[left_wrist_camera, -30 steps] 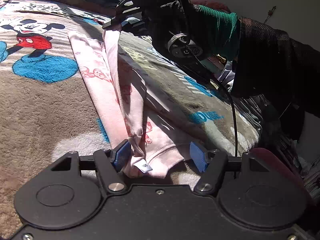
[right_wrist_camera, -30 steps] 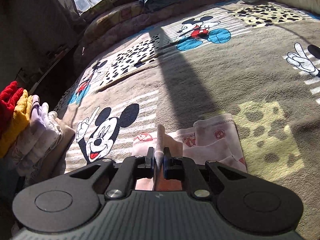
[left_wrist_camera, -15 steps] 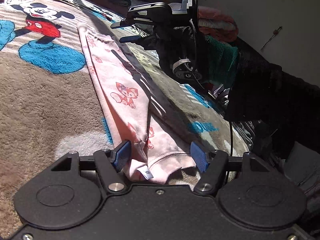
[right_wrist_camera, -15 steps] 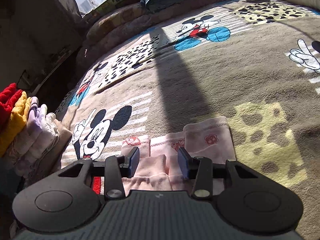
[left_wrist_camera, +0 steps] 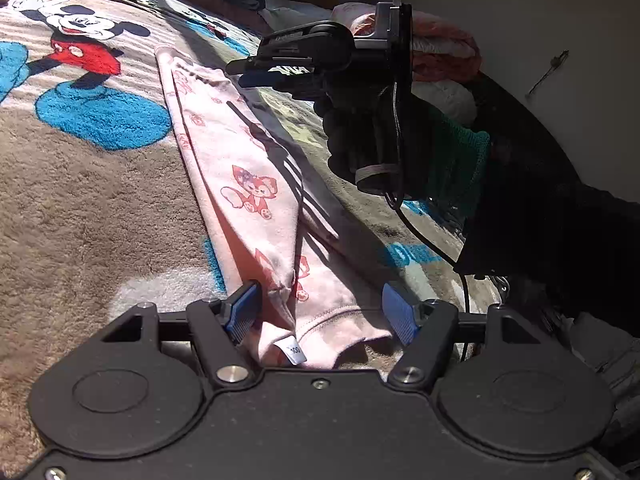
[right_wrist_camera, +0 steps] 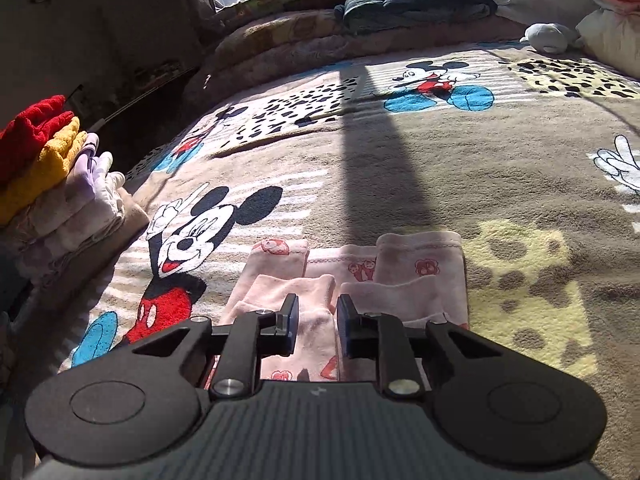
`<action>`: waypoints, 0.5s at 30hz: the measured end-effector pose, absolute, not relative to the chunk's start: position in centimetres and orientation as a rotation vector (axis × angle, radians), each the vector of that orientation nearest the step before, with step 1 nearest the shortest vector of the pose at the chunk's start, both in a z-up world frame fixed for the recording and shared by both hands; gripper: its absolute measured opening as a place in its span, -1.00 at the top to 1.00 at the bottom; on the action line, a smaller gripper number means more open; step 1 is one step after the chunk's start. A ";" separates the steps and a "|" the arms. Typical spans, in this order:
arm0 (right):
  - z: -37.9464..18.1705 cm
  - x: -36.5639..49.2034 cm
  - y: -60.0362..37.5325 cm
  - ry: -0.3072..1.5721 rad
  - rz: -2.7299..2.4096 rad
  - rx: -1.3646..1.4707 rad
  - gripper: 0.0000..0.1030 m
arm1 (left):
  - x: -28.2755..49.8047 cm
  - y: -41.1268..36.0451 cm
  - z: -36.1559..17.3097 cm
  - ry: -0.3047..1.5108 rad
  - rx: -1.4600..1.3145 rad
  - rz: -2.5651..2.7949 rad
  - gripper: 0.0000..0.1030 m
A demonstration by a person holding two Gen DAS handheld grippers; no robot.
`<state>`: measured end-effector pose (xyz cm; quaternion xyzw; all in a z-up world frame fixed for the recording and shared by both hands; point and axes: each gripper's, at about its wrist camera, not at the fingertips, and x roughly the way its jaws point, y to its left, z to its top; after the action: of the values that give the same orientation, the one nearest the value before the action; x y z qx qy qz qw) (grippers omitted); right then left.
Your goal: Fold clothes
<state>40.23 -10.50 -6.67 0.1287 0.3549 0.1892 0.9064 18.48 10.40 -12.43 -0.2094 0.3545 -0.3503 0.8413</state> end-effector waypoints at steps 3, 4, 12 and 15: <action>-6.1 37.5 -12.8 0.717 0.405 0.306 0.49 | 18.5 10.1 -12.1 0.753 -0.417 -0.730 -0.32; -6.0 36.5 -13.7 0.713 0.408 0.321 0.45 | 18.4 10.1 -11.9 0.751 -0.406 -0.725 -0.32; -7.2 27.9 -21.0 0.688 0.381 0.408 0.35 | 16.8 10.9 -10.6 0.712 -0.320 -0.623 -0.34; -7.8 24.6 -22.5 0.681 0.376 0.366 0.35 | 16.1 10.8 -10.3 0.691 -0.243 -0.565 -0.34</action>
<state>24.64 -22.50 -7.78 0.1774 0.3301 0.1820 0.9091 16.08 10.75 -10.29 -0.1174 0.3333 -0.2724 0.8950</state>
